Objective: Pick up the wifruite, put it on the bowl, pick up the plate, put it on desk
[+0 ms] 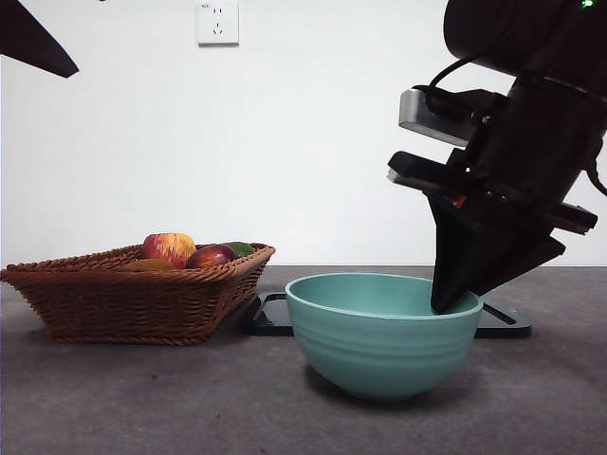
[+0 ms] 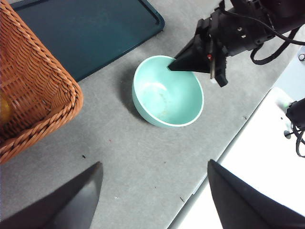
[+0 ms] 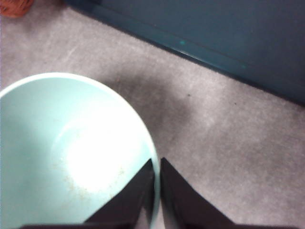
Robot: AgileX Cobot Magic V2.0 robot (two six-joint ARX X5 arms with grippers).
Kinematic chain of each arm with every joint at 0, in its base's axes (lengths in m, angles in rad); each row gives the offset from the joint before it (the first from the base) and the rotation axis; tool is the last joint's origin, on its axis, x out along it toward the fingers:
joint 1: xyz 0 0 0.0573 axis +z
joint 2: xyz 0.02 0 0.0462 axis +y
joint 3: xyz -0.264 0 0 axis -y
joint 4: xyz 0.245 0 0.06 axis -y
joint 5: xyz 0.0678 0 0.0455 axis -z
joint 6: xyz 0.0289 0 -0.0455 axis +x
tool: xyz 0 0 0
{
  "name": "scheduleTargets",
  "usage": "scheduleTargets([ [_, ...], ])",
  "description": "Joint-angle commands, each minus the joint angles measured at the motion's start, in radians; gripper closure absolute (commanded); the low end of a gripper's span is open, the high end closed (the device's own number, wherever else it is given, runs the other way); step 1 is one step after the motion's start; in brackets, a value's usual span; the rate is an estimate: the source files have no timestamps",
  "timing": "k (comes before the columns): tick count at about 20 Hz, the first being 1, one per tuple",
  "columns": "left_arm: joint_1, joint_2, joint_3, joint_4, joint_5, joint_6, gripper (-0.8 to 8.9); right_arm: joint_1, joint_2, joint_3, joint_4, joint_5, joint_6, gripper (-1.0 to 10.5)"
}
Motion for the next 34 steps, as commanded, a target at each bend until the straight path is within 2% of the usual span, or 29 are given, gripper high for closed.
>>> scheduleTargets([
  [1,-0.005,0.006,0.008,0.007,0.006,0.009,4.70,0.014,0.016,0.007,0.010,0.004,0.011,9.4],
  [3,-0.005,0.006,0.008,0.008,0.006,0.009,4.70,0.024,0.016,0.007,0.010,0.008,0.011,9.3],
  [6,-0.005,0.006,0.008,0.008,0.006,0.009,4.70,0.040,0.015,0.007,0.010,0.012,0.014,7.5],
  [7,-0.005,0.006,0.008,0.008,0.006,0.009,4.70,0.041,0.014,0.007,0.010,0.012,0.023,7.3],
  [10,-0.005,0.006,0.008,0.006,0.006,0.008,4.70,0.041,-0.008,0.010,0.010,0.017,0.034,7.3],
  [13,-0.005,0.006,0.008,0.004,0.006,0.008,4.70,0.041,-0.078,0.012,-0.006,0.060,0.035,7.3],
  [19,-0.005,0.006,0.008,0.004,0.006,0.008,4.70,0.038,-0.325,0.019,-0.129,0.084,0.030,7.3],
  [22,-0.005,0.006,0.008,0.004,0.006,0.008,4.70,0.039,-0.459,0.019,-0.208,0.041,0.030,7.3],
  [27,-0.005,0.006,0.008,0.003,0.006,0.005,4.70,0.039,-0.620,0.019,-0.338,-0.162,0.029,7.3],
  [29,-0.005,0.006,0.008,0.003,0.006,0.005,4.70,0.039,-0.660,0.019,-0.385,-0.217,0.029,7.3],
  [34,-0.005,0.006,0.008,-0.011,0.006,0.005,4.70,0.039,-0.701,0.019,-0.459,-0.248,0.029,7.3],
])
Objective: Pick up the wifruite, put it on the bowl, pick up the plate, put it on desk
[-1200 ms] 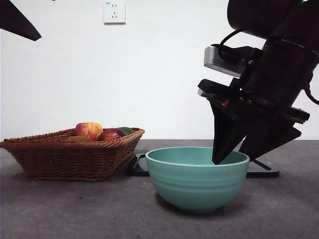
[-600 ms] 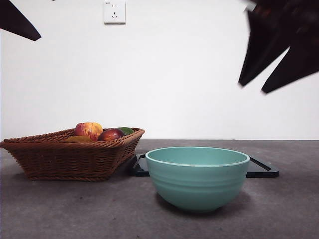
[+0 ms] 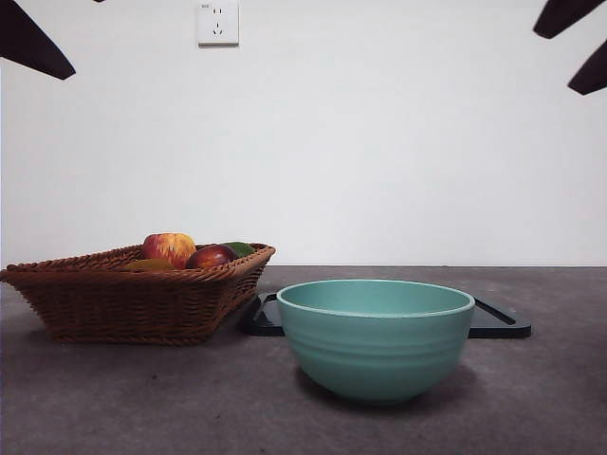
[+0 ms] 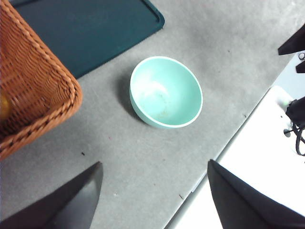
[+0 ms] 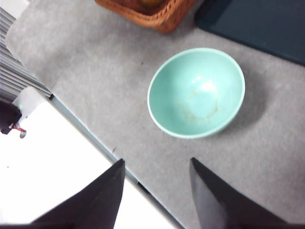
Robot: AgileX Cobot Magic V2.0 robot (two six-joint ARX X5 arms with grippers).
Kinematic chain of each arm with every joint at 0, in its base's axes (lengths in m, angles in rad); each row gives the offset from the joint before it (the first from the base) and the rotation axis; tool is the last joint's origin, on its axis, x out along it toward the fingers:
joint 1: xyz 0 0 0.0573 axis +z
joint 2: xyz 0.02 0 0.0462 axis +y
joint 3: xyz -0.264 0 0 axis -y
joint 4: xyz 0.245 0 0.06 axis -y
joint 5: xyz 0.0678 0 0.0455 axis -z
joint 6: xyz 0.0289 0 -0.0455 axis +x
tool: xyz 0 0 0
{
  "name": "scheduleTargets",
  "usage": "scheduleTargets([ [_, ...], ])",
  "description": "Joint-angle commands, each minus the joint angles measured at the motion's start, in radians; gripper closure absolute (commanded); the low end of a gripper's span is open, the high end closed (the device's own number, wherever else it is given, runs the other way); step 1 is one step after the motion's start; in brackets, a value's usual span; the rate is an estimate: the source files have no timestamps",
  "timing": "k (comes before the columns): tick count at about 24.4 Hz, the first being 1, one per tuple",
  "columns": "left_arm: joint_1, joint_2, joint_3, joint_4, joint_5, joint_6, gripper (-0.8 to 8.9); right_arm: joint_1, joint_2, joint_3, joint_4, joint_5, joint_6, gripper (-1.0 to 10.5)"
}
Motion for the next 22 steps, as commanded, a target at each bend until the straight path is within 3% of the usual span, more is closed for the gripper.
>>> scheduleTargets([
  [1,-0.005,0.006,0.008,0.001,0.006,0.005,4.70,0.006,0.005,0.017,0.001,-0.003,0.005,7.3],
  [12,-0.005,0.006,0.008,0.001,0.006,0.005,4.79,0.006,0.007,0.017,0.002,-0.003,0.005,7.3],
  [14,-0.005,0.006,0.008,0.001,0.006,0.005,5.52,0.006,0.007,0.017,0.002,-0.003,0.005,7.5],
  [19,-0.005,0.006,0.008,0.002,0.006,0.005,8.01,0.006,0.007,0.017,0.002,-0.003,-0.013,9.4],
  [22,-0.005,0.006,0.008,0.002,0.006,0.005,8.06,0.006,0.007,0.017,0.002,-0.003,-0.019,9.4],
])
